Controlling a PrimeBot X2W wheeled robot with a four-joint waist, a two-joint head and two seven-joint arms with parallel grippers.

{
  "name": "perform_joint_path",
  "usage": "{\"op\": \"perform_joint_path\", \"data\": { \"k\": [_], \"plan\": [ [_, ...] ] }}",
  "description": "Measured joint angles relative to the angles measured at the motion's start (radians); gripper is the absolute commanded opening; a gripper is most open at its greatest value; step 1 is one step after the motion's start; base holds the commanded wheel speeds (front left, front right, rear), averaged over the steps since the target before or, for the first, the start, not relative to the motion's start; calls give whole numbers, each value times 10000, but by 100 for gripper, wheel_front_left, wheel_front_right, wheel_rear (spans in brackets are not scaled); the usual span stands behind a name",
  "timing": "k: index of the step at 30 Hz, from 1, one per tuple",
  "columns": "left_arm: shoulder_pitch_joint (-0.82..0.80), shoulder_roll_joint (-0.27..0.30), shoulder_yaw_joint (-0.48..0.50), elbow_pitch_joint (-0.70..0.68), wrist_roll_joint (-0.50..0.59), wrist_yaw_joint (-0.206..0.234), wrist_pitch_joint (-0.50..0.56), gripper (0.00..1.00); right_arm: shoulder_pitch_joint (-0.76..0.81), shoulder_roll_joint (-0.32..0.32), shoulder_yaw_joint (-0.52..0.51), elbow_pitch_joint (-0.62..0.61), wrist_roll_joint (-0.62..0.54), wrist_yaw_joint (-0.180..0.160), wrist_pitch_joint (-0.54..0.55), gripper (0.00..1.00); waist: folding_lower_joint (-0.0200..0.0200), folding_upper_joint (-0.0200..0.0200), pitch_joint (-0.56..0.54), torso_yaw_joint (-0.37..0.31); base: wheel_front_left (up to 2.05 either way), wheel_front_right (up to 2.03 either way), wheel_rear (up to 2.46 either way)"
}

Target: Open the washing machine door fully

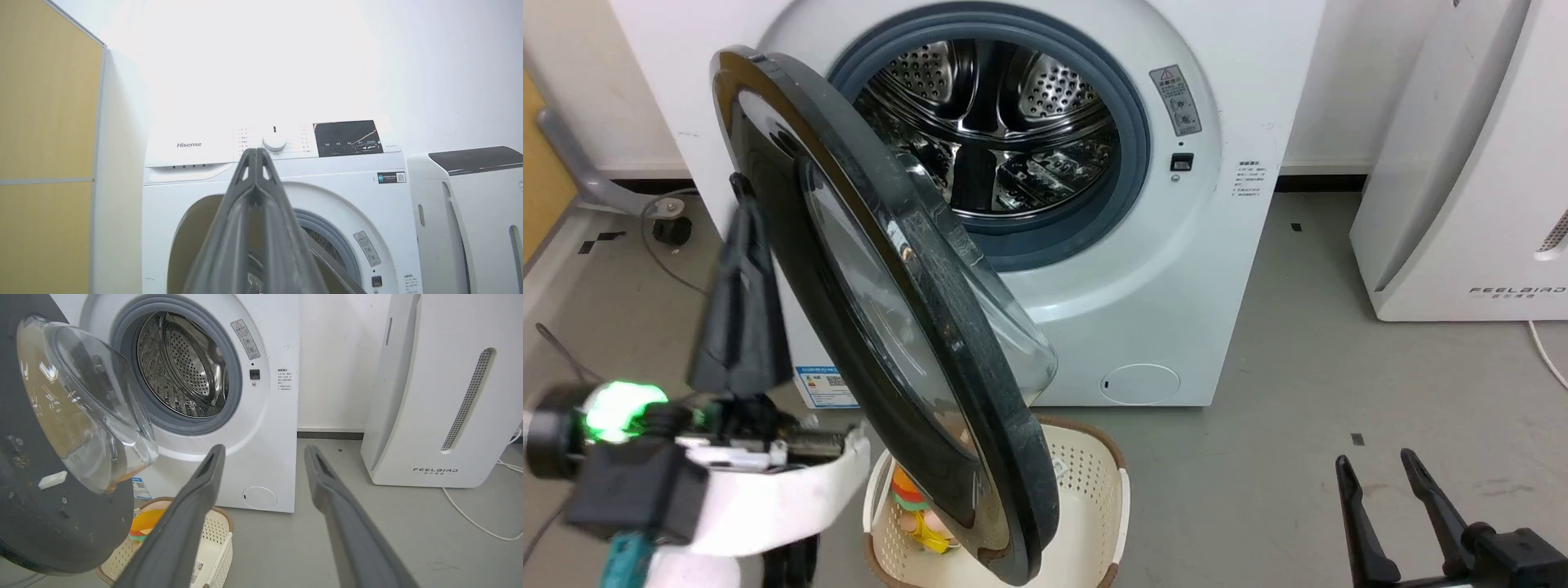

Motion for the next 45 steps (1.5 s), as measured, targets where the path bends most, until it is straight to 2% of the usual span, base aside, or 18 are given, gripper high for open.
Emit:
{"op": "perform_joint_path", "data": {
  "k": [7,13,17,24,30,33,38,45],
  "plan": [
    [-1138,36,-280,-1906,389,-123,-25,0,-7,0,88,-48,-10,0,-13,100,0,0,59,-24,0,0,0],
    [-1366,-138,-1615,-2370,433,-621,851,0,-7,0,146,-84,-12,0,-46,100,0,0,56,-69,0,0,0],
    [-1275,-466,-2512,-2222,318,-731,1615,0,-7,0,184,-92,-8,0,-48,100,0,0,61,-120,0,0,0],
    [-201,-729,-4401,-1191,-251,-1260,2786,0,-6,0,138,-33,90,0,-104,100,0,0,79,-82,0,0,0],
    [1255,-583,-5279,211,-665,-1312,3281,0,-5,2,238,136,190,0,-194,100,0,0,83,-129,0,0,0],
    [1565,-556,-5381,997,-734,-1292,3273,0,-6,2,242,215,234,0,-272,100,0,0,99,-129,0,0,0],
    [1476,-696,-5070,2297,-780,-1085,2627,0,-6,2,303,337,230,0,-282,100,0,0,107,-167,0,0,0],
    [573,-1256,-4592,3632,-802,-798,1942,0,-6,2,282,397,219,0,-280,100,0,0,120,-170,0,0,0]
  ]
}}
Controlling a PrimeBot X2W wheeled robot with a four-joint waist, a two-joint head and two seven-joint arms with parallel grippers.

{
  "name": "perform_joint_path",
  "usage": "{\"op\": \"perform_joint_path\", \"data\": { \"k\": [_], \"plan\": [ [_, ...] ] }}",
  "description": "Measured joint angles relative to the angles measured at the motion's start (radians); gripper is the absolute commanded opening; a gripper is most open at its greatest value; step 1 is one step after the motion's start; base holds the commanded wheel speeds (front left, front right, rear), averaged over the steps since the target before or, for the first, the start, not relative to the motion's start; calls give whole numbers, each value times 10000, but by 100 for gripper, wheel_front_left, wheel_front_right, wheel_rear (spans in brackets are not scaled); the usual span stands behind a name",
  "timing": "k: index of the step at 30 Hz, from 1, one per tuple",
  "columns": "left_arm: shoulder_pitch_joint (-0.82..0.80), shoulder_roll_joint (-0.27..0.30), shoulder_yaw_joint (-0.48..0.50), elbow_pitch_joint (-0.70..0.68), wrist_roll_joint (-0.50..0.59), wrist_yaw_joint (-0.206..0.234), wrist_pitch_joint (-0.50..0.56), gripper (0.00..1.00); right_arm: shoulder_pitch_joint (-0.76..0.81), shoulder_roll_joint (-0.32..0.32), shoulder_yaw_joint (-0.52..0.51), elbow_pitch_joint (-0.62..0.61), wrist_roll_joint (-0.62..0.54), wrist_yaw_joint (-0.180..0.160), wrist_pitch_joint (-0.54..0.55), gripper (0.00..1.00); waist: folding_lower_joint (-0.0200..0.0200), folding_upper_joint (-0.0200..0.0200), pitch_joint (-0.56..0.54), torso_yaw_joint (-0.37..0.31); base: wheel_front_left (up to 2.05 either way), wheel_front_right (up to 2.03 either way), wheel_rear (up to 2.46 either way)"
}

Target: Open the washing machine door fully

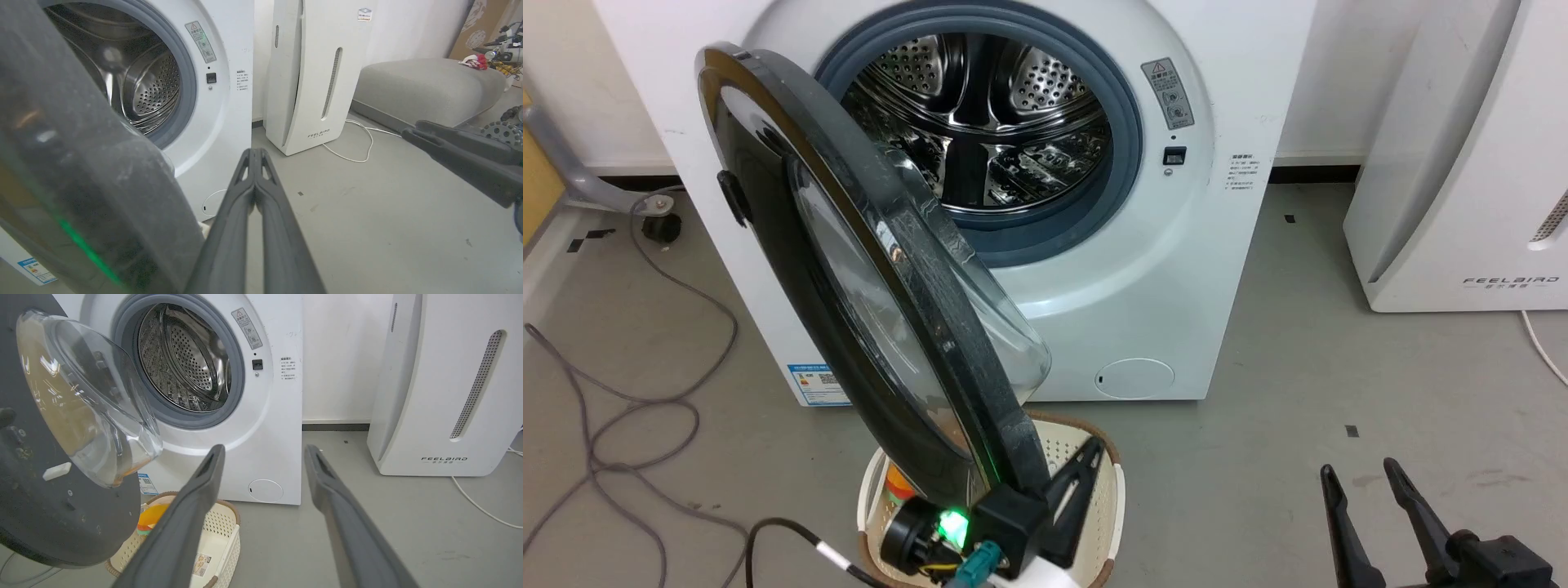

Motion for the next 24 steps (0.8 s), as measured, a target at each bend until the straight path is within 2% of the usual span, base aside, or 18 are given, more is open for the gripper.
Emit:
{"op": "perform_joint_path", "data": {
  "k": [2,8,17,24],
  "plan": [
    [-181,-96,190,399,15,307,-207,0,0,0,-44,23,0,0,0,100,0,0,4,29,0,0,0],
    [74,-282,368,454,-347,556,-299,0,1,0,-100,121,17,0,2,100,0,0,-15,143,0,0,0],
    [985,63,389,-366,-249,1074,-299,0,2,2,-176,201,4,0,23,100,0,0,-19,610,0,0,0],
    [1698,249,619,-1110,-382,1484,-261,0,91,10,-608,33,-186,0,19,100,0,0,-25,1325,0,0,0]
  ]
}}
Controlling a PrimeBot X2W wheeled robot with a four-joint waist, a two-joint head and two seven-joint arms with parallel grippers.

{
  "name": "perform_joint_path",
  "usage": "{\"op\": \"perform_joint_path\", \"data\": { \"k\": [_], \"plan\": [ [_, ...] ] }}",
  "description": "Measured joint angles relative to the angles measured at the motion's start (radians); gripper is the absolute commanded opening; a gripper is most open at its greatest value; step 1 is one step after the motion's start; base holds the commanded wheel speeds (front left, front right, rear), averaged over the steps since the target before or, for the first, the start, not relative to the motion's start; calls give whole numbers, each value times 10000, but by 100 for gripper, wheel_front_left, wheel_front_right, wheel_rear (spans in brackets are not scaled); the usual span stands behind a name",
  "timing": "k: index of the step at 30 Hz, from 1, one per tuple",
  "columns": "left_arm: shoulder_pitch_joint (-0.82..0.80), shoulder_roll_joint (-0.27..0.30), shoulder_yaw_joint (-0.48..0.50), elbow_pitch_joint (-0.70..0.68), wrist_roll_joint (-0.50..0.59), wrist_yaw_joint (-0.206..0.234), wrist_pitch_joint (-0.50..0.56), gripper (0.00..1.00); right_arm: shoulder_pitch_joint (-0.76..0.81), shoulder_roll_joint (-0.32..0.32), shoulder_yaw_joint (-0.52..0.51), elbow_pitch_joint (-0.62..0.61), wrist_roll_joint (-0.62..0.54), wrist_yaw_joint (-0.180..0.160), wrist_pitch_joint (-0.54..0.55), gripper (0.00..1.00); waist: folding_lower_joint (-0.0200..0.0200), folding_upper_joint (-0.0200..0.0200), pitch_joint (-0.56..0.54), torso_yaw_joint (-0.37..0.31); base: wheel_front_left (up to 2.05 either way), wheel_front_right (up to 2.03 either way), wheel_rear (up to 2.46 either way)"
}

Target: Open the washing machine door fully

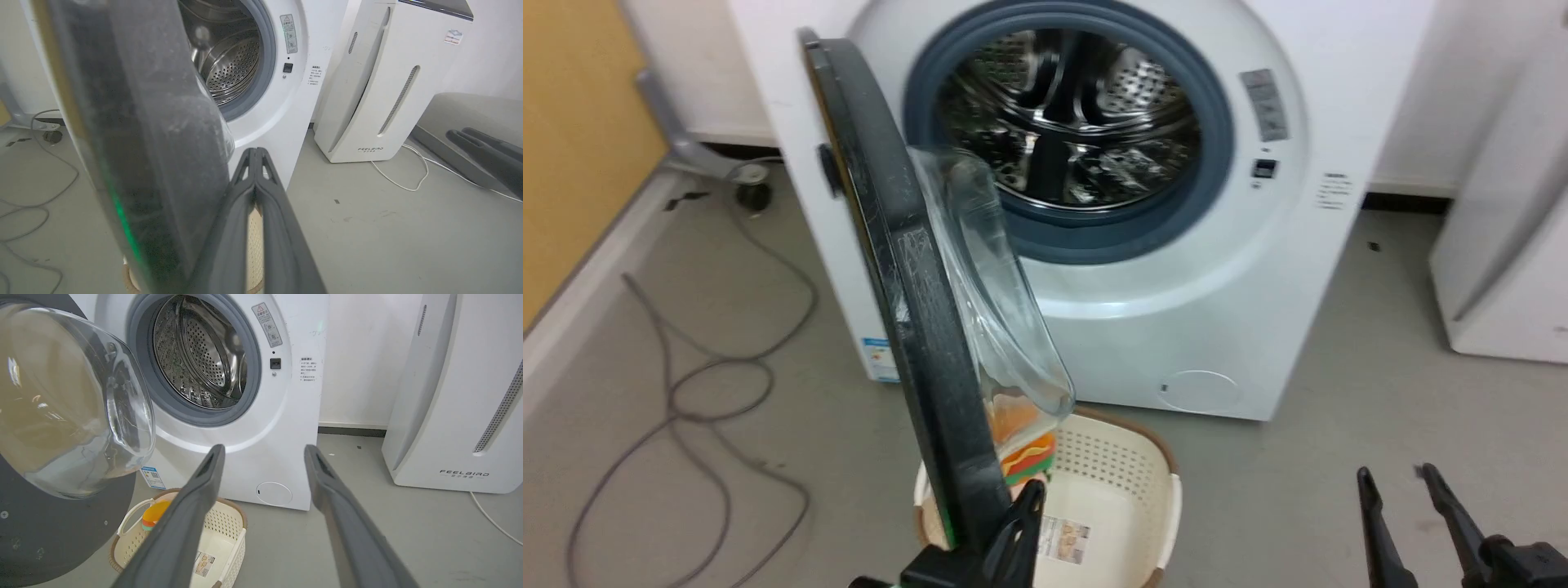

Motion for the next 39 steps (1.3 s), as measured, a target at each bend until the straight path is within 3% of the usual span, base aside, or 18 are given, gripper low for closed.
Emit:
{"op": "perform_joint_path", "data": {
  "k": [7,12,21,28,39],
  "plan": [
    [533,265,719,-320,-525,353,-44,0,227,2,-345,-550,-439,0,90,100,0,0,30,1029,0,0,0],
    [508,414,1430,79,-807,370,-510,0,217,4,-424,-863,-560,2,313,100,0,0,144,1635,0,0,0],
    [-23,1141,3156,1239,-1363,347,-1400,0,215,4,-282,-1168,-560,0,627,100,0,0,343,1953,0,0,0],
    [-750,1509,4823,2303,-2157,-163,-1641,0,222,4,-267,-1381,-600,2,849,100,0,0,440,1824,0,0,0],
    [-2126,2238,6412,4556,-1962,-1206,-1708,0,300,2,-240,-1659,-627,2,1145,100,0,0,521,1433,0,0,0]
  ]
}}
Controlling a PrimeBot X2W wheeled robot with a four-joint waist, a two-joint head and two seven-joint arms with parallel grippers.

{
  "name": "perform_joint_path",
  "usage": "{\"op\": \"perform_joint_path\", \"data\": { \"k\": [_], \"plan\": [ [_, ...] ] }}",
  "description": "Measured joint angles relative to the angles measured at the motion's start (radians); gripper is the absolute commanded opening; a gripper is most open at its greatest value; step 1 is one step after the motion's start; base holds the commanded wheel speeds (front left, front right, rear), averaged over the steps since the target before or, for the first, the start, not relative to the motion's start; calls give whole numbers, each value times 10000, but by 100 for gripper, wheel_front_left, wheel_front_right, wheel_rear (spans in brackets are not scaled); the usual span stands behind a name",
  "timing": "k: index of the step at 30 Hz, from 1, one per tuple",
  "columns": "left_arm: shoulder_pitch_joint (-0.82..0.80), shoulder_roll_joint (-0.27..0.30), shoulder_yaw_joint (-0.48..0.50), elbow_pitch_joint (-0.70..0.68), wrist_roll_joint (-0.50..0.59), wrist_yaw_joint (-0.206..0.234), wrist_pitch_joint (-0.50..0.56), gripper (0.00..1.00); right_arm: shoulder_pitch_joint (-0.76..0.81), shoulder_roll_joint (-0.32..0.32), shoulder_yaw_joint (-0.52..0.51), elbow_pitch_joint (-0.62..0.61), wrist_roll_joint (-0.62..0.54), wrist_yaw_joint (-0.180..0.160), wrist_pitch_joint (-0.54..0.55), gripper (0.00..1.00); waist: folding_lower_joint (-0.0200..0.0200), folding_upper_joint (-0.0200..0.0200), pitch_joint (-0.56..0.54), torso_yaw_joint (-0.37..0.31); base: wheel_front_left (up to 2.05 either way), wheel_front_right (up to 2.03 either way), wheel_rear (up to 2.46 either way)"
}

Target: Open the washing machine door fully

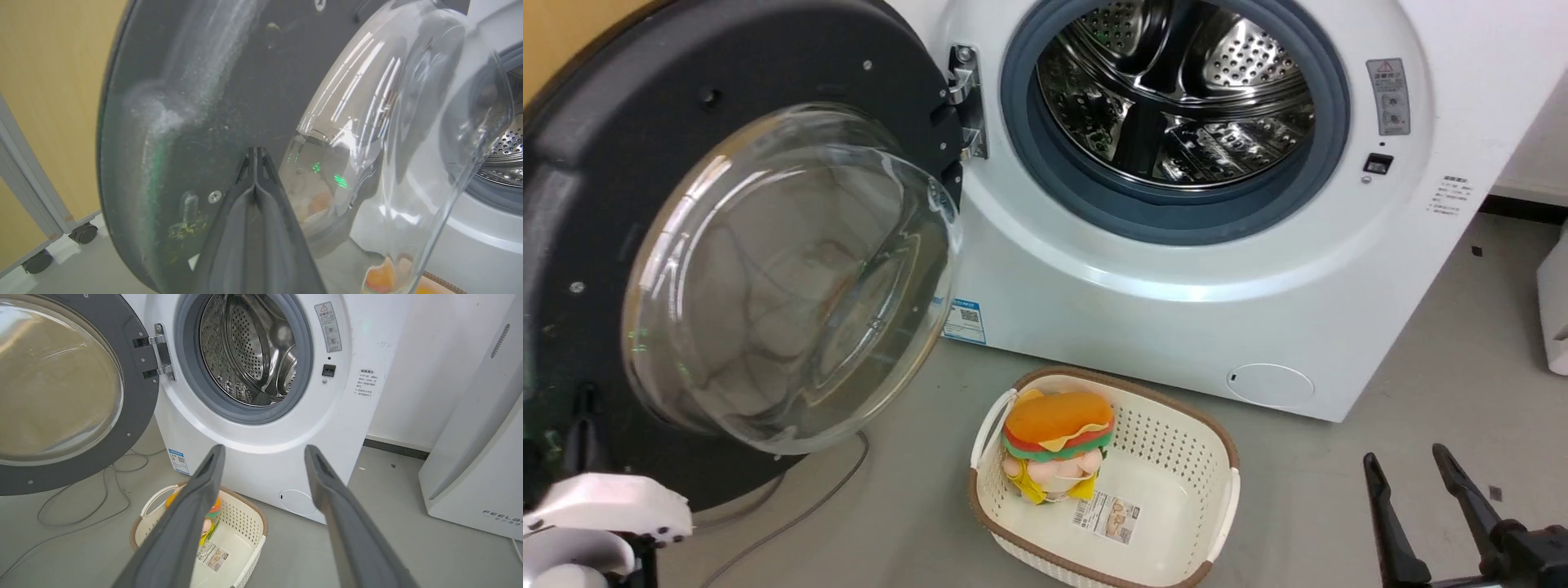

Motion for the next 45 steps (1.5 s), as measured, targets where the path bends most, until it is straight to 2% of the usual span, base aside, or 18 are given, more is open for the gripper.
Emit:
{"op": "perform_joint_path", "data": {
  "k": [3,8,15,16,17,18,19,29,36,45],
  "plan": [
    [-96,-96,339,211,176,-138,0,0,4,2,-12,0,10,0,8,100,0,0,-35,-95,0,0,0],
    [8,-663,673,192,646,-305,0,0,24,2,-59,46,84,-2,-8,100,0,0,-198,-147,0,0,0],
    [1364,-1781,825,-1200,1354,-288,0,0,58,2,92,142,217,-2,-194,100,0,0,-587,-269,0,0,0],
    [1665,-1962,702,-1455,1503,-268,-2,18,72,2,113,159,217,0,-198,100,0,0,-639,-292,0,0,0],
    [1967,-2153,552,-1678,1590,-249,-2,45,91,2,128,174,222,-2,-199,100,0,0,-684,-319,0,0,0],
    [2247,-2309,414,-1824,1676,-228,-2,97,118,4,134,180,242,0,-221,100,0,0,-717,-353,0,0,0],
    [2483,-2449,272,-1977,1732,-198,0,100,151,2,121,180,299,0,-284,100,0,0,-745,-383,0,0,0],
    [2994,-2838,-1264,-3409,2548,-196,219,100,262,2,399,217,305,-2,-357,100,0,0,-895,-949,0,0,0],
    [2650,-2800,-2059,-3302,3149,-282,717,100,247,2,558,111,-13,-2,-255,100,0,0,-948,-1650,0,0,0],
    [2457,-2763,-2230,-2717,3306,-192,930,100,144,2,759,104,-222,0,-132,100,0,0,-909,-2588,0,0,0]
  ]
}}
